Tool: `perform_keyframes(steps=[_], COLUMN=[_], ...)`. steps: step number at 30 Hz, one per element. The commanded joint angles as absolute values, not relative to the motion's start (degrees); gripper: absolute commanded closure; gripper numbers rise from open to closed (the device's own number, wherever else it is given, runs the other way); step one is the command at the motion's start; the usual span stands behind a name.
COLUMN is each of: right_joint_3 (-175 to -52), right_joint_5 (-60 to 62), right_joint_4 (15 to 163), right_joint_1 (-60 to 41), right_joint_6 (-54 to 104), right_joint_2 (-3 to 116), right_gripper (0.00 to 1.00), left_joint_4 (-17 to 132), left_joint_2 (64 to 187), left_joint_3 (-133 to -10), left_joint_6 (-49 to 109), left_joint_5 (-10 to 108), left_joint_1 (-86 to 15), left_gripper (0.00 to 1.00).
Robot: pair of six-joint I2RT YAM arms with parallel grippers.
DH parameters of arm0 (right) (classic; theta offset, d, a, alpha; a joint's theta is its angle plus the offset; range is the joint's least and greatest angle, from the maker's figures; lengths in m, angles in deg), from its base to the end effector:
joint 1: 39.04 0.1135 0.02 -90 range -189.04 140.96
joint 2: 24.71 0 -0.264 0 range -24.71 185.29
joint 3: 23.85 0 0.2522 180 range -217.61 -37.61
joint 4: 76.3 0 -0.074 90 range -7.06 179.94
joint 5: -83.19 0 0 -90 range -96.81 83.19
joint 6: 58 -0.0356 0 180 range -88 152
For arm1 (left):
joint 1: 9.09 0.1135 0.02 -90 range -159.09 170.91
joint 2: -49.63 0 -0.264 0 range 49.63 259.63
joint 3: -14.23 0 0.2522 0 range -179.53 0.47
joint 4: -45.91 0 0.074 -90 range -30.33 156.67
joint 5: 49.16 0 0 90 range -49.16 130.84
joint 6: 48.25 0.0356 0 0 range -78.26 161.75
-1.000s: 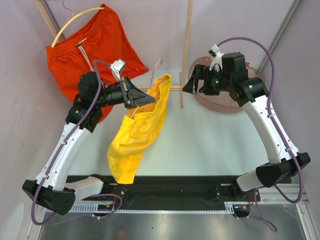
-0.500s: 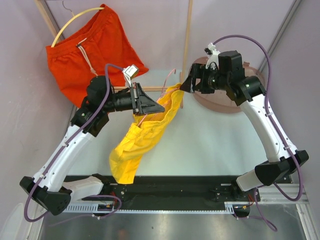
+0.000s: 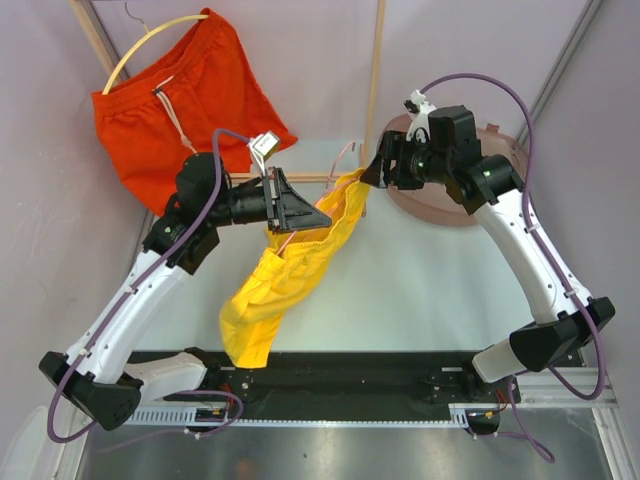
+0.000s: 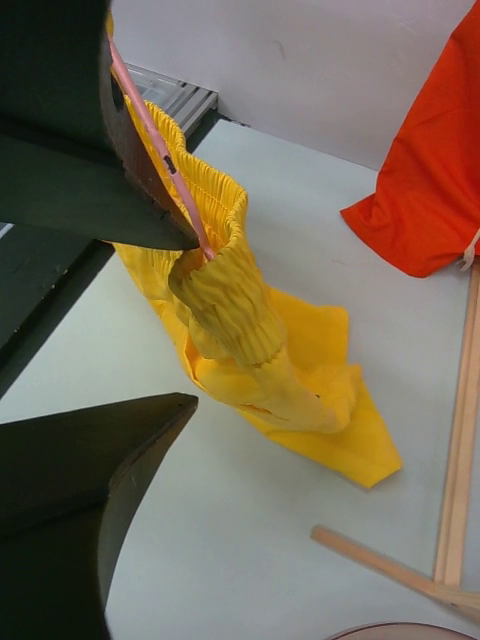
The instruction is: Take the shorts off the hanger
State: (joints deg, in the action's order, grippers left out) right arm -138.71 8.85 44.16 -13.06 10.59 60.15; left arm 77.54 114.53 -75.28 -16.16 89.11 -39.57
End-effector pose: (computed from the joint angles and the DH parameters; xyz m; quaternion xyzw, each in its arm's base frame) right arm 0.2735 0.1440 0.4492 -0.1027 0.8525 0.3082 0.4094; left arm 0.1884 -0.1417 0.4457 0.1011 0.7283 -0.6411 0.2200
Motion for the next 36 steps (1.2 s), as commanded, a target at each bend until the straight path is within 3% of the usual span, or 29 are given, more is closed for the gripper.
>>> perform_keyframes(steps=[1, 5, 9, 18, 22, 26, 27, 36], right_joint_3=[-138.8, -137.7, -137.3, -136.6, -136.9, -136.6, -136.4, -134.9], right_joint_5=[8.5, 7.5, 7.0, 8.9, 8.0, 6.9, 6.7, 11.5], right_joint_4=[48.1, 49.5, 50.6, 51.6, 51.4, 50.7, 50.5, 48.7], right_joint_1=[-13.5, -13.5, -13.8, -13.2, -14.0, -16.7, -17.3, -25.8], right_joint_6=[9.9, 9.3, 9.1, 8.2, 7.5, 5.4, 5.2, 7.5], right_joint_2=[60.6, 59.6, 59.9, 62.5, 63.8, 65.1, 65.4, 69.9], right_gripper=[0.38, 0.39, 0.49, 0.59, 0.71, 0.97, 1.0, 1.0], left_joint_4=[75.9, 76.2, 76.1, 73.7, 72.0, 72.0, 72.1, 68.6], left_joint_2=[113.2, 113.1, 113.0, 113.2, 113.3, 113.2, 113.1, 112.0], left_joint_3=[-76.4, -75.9, -75.6, -76.3, -76.1, -75.9, -75.7, -73.4], left_joint_6=[-15.0, -14.9, -14.9, -15.8, -16.3, -16.0, -15.7, -15.7], left_joint_5=[90.0, 90.1, 90.5, 91.7, 92.9, 93.2, 93.1, 94.9], left_joint_1=[-40.4, -40.4, -40.5, -40.4, -40.5, -40.4, -40.5, -40.5], left_gripper=[1.0, 1.0, 1.0, 1.0, 1.0, 1.0, 1.0, 1.0])
